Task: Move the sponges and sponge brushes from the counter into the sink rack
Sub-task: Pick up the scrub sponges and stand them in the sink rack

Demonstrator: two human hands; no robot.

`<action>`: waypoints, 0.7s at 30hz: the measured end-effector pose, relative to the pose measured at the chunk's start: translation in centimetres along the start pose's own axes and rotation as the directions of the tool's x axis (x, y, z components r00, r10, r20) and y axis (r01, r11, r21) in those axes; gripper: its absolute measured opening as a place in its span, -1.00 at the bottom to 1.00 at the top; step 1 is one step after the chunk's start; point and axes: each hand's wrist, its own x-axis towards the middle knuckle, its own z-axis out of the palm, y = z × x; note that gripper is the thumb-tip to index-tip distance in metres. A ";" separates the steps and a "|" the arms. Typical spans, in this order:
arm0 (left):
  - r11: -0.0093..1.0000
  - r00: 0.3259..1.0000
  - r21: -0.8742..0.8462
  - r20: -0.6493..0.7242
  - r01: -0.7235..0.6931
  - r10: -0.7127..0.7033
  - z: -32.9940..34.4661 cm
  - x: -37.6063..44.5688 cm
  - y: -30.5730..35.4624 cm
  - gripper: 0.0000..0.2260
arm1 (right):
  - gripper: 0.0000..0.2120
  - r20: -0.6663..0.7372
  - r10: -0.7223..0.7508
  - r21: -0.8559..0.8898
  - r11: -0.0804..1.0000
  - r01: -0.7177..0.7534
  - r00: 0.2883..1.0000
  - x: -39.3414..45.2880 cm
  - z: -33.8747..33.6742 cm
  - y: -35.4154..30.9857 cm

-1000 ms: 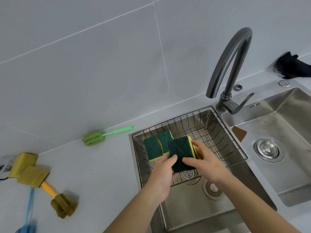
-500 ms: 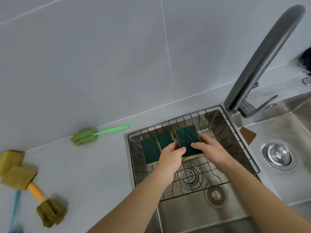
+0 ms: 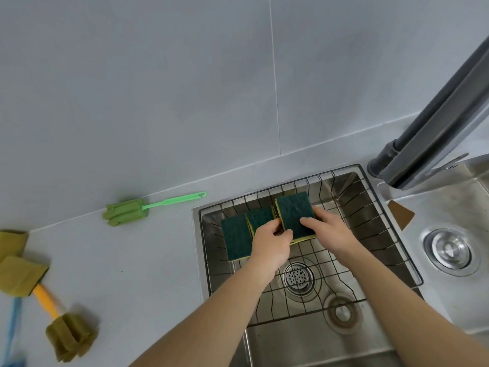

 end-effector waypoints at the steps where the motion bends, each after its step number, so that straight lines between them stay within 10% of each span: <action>1: 1.000 1.000 0.014 -0.006 -0.001 0.001 0.1 0.1 -0.2 -0.76 | -0.76 0.000 -0.006 -0.002 1.000 0.006 1.000 0.0 0.1 0.1; 21: 0.996 0.998 0.076 0.047 0.039 -0.043 -1.9 -1.2 0.6 -0.74 | -0.72 -0.092 -0.055 -0.140 0.989 0.041 0.994 -2.3 0.4 -0.9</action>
